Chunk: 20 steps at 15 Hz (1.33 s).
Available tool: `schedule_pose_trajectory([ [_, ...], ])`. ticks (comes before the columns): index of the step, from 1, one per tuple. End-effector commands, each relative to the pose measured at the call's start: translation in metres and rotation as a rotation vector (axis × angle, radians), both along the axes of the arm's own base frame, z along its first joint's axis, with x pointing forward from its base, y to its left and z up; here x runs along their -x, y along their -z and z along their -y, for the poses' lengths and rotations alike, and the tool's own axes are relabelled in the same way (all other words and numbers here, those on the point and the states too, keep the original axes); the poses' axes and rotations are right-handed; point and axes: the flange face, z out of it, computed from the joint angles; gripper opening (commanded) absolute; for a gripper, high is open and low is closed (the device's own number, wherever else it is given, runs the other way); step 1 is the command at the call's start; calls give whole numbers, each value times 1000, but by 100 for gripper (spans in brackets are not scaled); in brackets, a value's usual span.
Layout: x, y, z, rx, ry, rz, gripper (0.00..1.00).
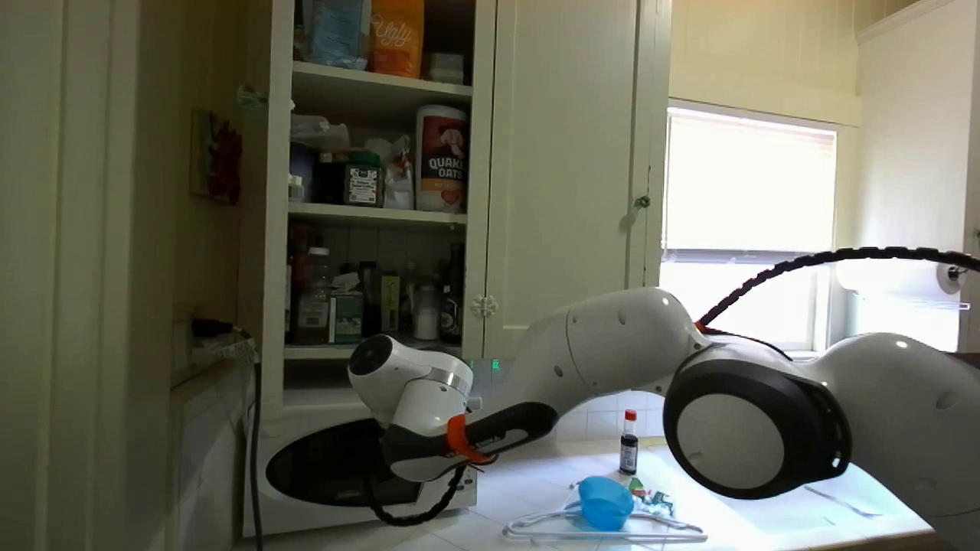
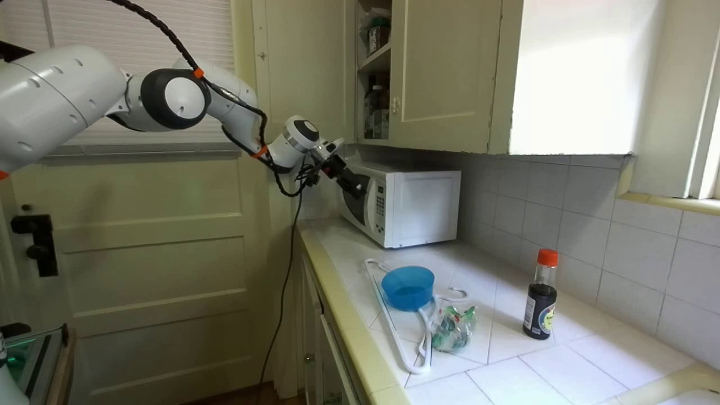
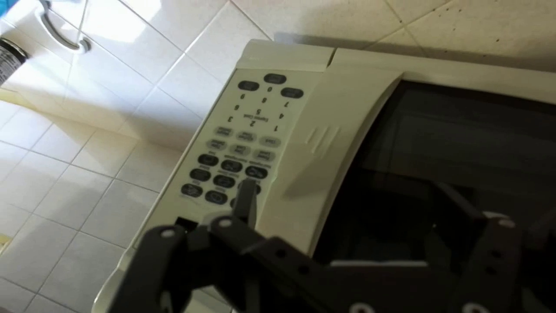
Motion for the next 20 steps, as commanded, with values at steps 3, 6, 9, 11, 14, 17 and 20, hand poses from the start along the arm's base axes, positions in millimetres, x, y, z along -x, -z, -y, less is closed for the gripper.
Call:
schedule_pose_trajectory([
  [3,-1,11,10,10,171,7,100],
  [6,-3,13,22,13,255,28,100],
  [9,-8,15,27,8,300,54,100],
  [11,-7,14,27,-1,337,58,100],
  [14,5,13,27,-3,446,8,100],
  [17,11,13,27,-4,504,-19,100],
  [20,15,15,28,-8,531,-52,100],
])
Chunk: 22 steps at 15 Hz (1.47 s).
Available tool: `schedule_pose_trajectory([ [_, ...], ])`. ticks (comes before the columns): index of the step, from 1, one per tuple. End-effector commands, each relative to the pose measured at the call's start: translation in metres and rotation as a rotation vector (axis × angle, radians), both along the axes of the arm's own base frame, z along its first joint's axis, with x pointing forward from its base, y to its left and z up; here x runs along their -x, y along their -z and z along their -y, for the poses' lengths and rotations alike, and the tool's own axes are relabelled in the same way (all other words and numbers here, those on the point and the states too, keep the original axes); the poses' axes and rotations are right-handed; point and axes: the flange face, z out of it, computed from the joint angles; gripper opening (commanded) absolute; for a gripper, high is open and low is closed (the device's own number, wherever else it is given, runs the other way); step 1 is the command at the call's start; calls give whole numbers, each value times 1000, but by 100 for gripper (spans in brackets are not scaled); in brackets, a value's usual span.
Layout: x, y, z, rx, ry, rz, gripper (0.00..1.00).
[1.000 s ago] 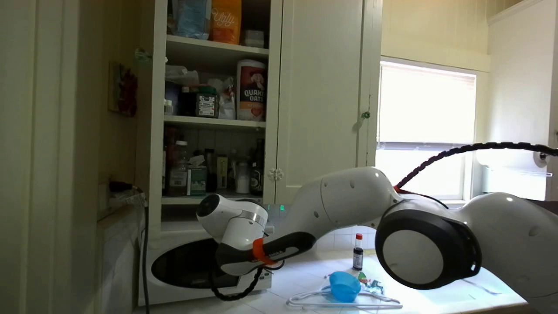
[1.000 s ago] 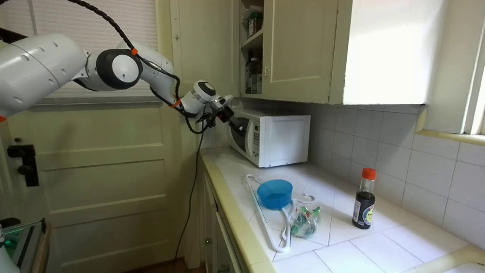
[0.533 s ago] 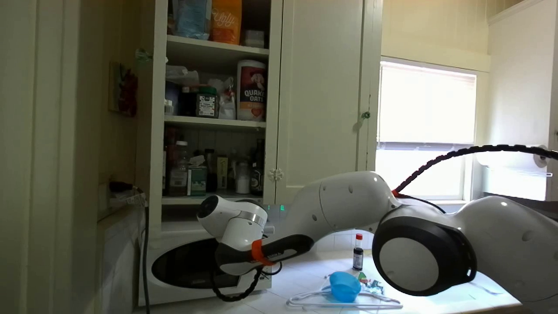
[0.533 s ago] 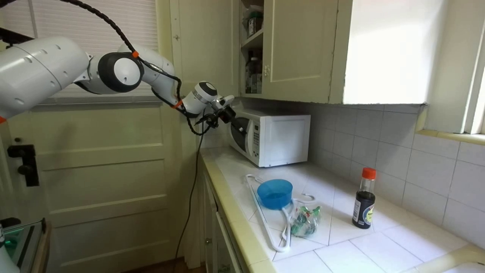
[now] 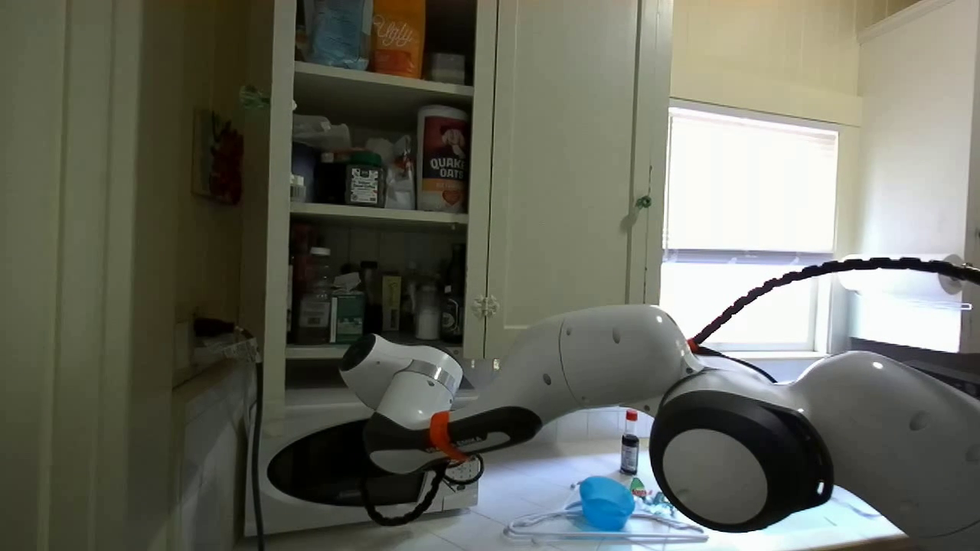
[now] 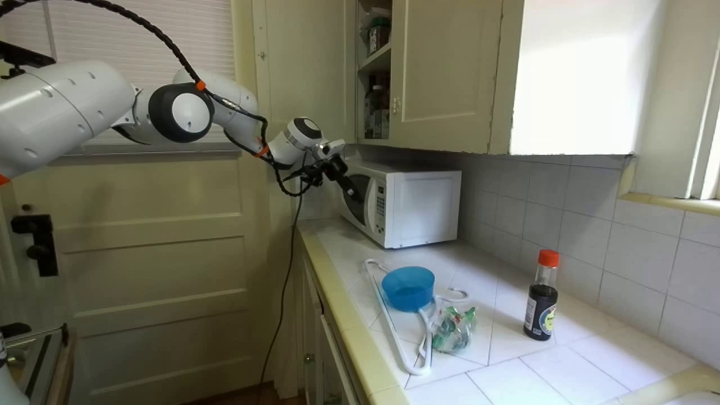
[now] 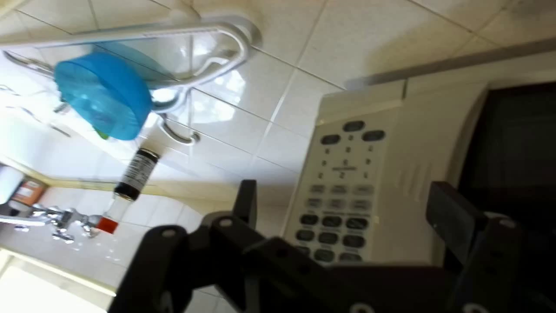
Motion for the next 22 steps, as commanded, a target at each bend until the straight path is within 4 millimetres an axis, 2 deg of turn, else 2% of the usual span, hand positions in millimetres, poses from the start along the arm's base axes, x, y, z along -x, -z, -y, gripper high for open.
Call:
schedule_pose_trajectory([
  [1,18,15,16,29,151,-140,100],
  [4,31,24,17,24,156,-297,100],
  [8,28,25,-2,30,-24,-338,100],
  [11,15,21,-6,97,-138,-279,100],
  [15,-8,18,-1,144,-229,-166,100],
  [22,-24,20,-14,136,-381,-87,100],
])
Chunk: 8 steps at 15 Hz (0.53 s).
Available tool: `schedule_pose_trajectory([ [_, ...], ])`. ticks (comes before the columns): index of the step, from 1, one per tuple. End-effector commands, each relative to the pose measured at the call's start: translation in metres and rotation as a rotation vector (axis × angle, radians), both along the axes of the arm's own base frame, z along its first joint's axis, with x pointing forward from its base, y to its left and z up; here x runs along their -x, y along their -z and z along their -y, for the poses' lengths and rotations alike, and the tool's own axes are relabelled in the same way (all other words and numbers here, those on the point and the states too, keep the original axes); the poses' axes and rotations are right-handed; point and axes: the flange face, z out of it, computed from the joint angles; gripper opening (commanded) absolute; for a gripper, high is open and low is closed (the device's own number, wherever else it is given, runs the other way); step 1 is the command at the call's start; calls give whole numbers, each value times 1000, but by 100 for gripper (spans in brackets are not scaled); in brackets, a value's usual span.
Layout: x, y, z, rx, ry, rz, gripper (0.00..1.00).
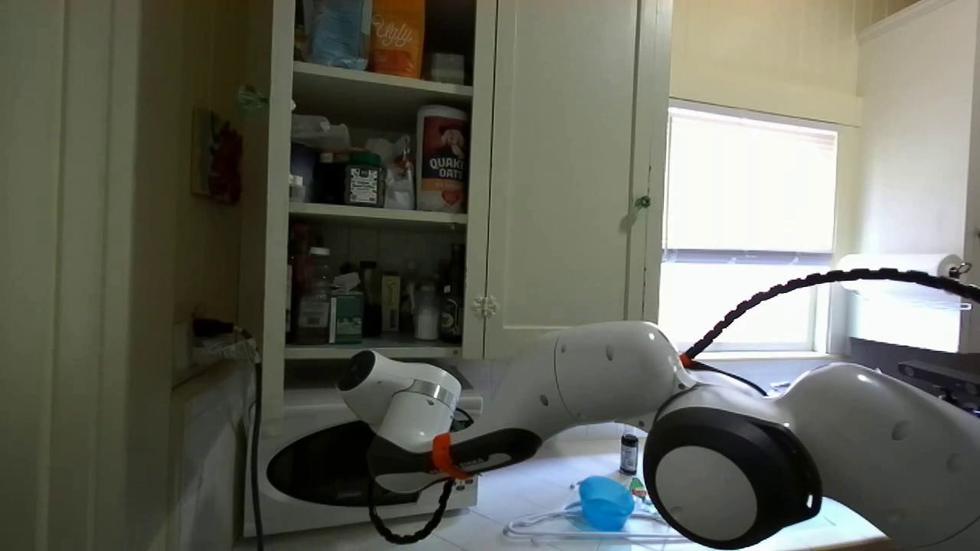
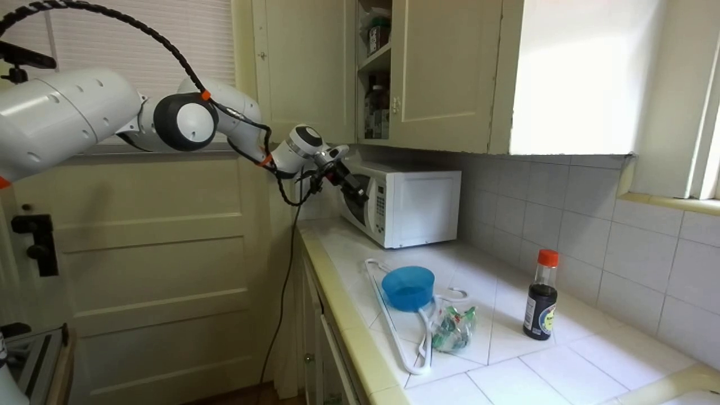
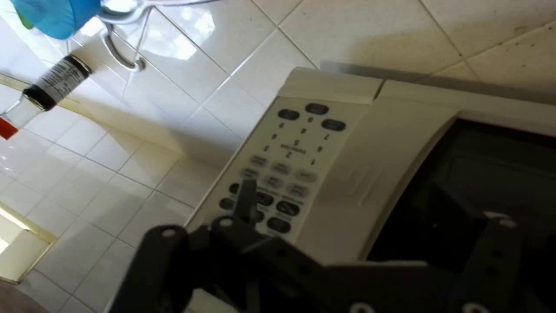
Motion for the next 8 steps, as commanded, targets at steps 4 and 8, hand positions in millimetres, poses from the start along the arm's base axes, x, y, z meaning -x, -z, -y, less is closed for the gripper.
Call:
schedule_pose_trajectory([
  [4,-12,-6,2,-8,-2,76,100],
  [8,-10,1,15,-26,67,51,100],
])
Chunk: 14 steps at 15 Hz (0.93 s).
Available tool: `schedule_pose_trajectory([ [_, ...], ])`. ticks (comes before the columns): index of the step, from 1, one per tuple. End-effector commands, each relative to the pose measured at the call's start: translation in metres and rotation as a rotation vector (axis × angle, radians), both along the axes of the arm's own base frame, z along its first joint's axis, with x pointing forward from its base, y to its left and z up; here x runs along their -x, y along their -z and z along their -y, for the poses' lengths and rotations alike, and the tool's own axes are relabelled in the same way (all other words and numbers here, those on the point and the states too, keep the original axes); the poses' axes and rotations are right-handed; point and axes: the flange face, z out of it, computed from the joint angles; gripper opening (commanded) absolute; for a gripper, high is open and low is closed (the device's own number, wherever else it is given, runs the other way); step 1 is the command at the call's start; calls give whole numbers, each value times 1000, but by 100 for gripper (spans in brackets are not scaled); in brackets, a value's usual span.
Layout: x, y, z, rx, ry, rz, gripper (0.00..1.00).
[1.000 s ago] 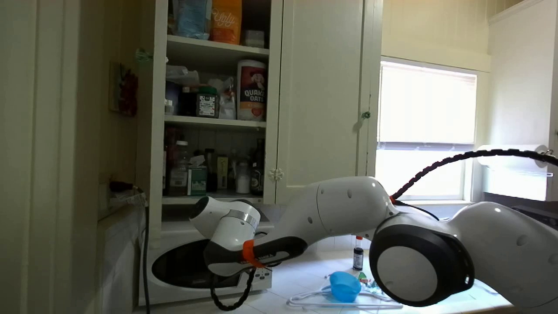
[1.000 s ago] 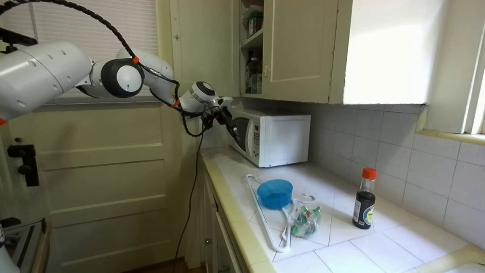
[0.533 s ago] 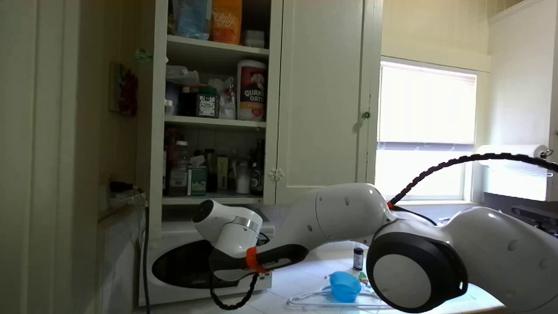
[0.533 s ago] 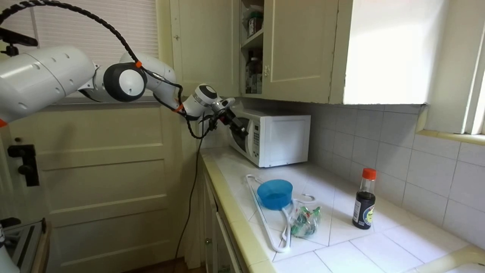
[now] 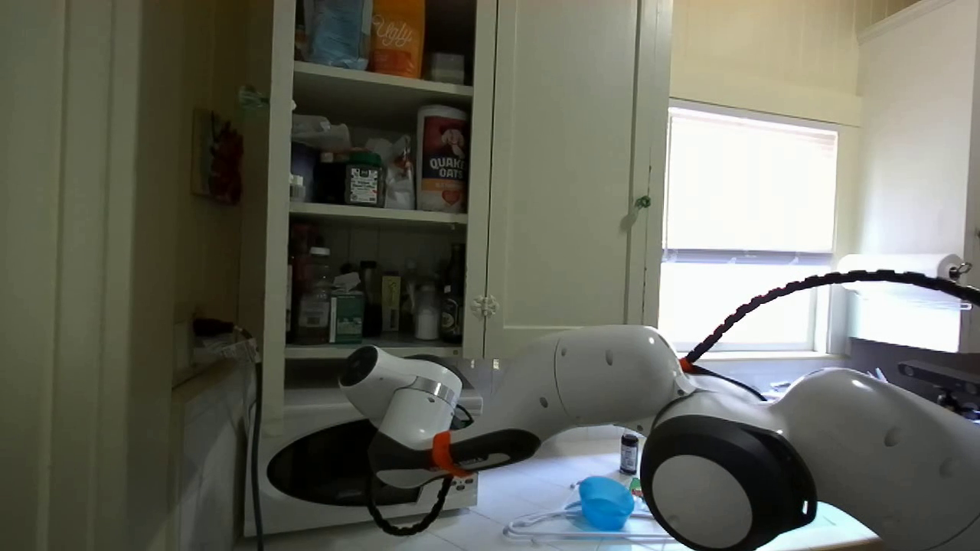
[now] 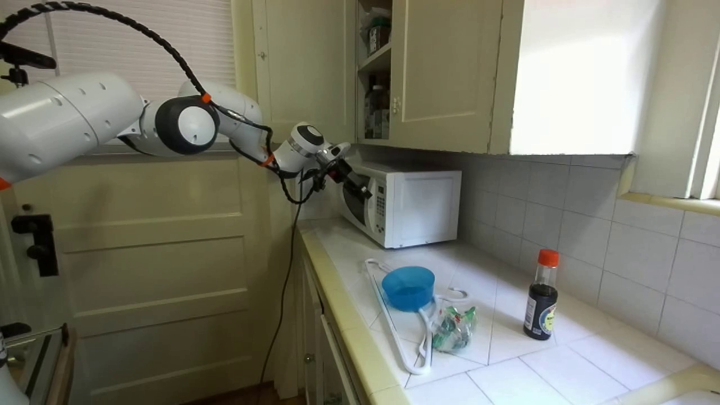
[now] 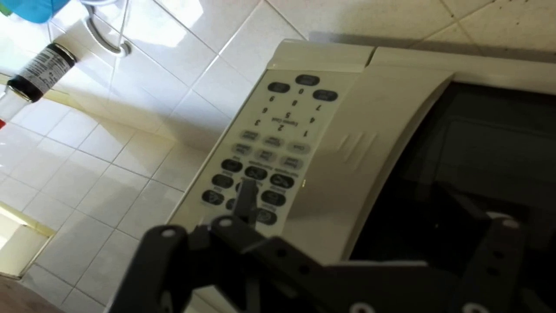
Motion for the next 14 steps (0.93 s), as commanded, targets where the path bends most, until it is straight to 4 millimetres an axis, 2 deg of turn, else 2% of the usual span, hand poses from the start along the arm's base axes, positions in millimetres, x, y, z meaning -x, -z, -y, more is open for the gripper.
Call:
schedule_pose_trajectory([
  [1,0,13,17,-21,94,-25,100],
  [4,3,22,36,-32,195,-45,100],
  [7,4,19,37,-61,259,27,100],
  [9,14,22,39,-45,325,-34,100],
  [14,27,28,30,-30,322,-64,100],
])
